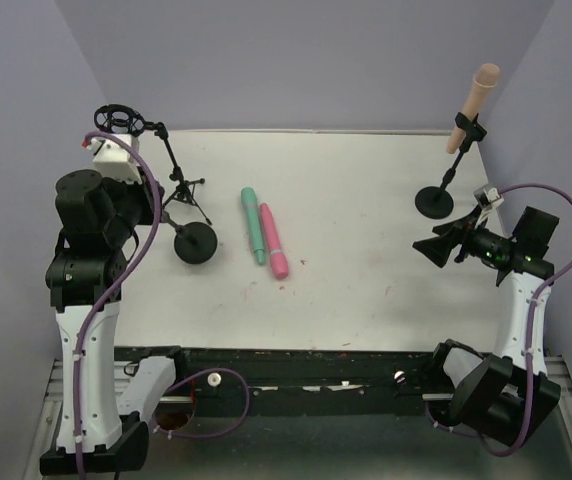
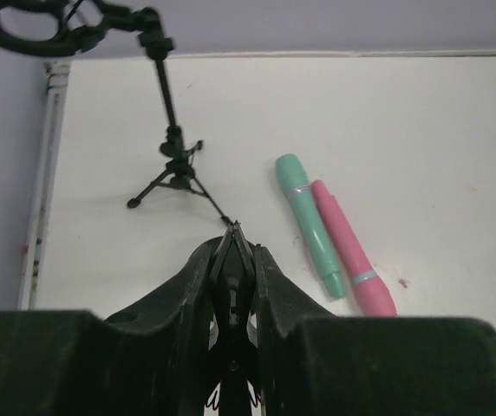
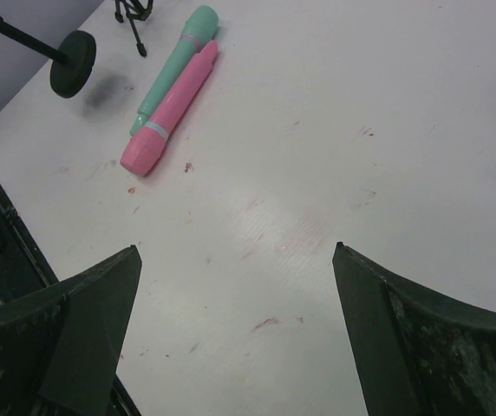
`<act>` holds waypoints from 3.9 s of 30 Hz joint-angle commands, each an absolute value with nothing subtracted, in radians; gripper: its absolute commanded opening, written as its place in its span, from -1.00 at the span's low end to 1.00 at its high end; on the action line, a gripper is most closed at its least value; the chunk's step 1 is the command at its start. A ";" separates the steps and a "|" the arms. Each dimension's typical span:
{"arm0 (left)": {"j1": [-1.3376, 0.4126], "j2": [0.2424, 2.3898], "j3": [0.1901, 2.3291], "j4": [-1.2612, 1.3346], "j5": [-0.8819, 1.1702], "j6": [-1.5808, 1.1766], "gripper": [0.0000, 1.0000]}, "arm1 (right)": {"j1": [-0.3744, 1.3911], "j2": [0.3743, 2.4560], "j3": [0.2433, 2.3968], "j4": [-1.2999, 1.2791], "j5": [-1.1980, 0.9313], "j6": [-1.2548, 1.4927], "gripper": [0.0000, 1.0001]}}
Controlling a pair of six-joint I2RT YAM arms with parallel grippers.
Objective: Attach the microphones to the stand
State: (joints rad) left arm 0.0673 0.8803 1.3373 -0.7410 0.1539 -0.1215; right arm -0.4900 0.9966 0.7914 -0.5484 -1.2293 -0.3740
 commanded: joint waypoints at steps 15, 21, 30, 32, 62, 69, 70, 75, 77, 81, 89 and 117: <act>-0.619 1.331 1.849 -0.727 0.446 0.149 -1.00 | -0.488 1.020 0.758 -0.499 -1.215 -0.373 1.00; -0.736 1.630 2.184 -0.893 0.468 0.299 -1.00 | -0.488 1.026 0.758 -0.499 -1.221 -0.373 0.99; -0.799 1.782 2.234 -0.927 0.451 0.380 -1.00 | -0.488 1.040 0.761 -0.499 -1.230 -0.373 1.00; -0.801 1.798 2.220 -0.928 0.457 0.382 -1.00 | -0.488 1.043 0.762 -0.502 -1.232 -0.374 1.00; -0.816 1.378 1.780 -0.453 0.154 0.028 0.97 | -0.488 1.040 0.753 -0.505 -1.200 -0.414 1.00; -0.631 0.948 1.167 -0.166 0.157 -0.400 0.98 | -0.488 1.020 0.742 -0.508 -1.200 -0.439 1.00; -0.609 0.910 1.085 -0.167 0.141 -0.440 0.97 | -0.489 1.022 0.742 -0.505 -1.200 -0.439 1.00; -0.574 0.870 0.868 -0.198 -0.033 -0.546 0.91 | -0.488 1.038 0.744 -0.506 -1.195 -0.448 0.99; -0.571 0.941 0.873 -0.242 -0.095 -0.578 0.87 | -0.488 1.043 0.744 -0.503 -1.190 -0.448 1.00; -0.563 1.153 0.981 -0.362 -0.216 -0.598 0.79 | -0.489 1.052 0.746 -0.505 -1.184 -0.449 1.00; -0.518 1.526 1.135 -0.440 -0.259 -0.630 0.32 | -0.488 1.075 0.762 -0.518 -1.181 -0.449 1.00; -0.499 1.859 1.250 -0.592 -0.238 -0.761 -0.03 | -0.488 1.115 0.804 -0.611 -1.218 -0.502 1.00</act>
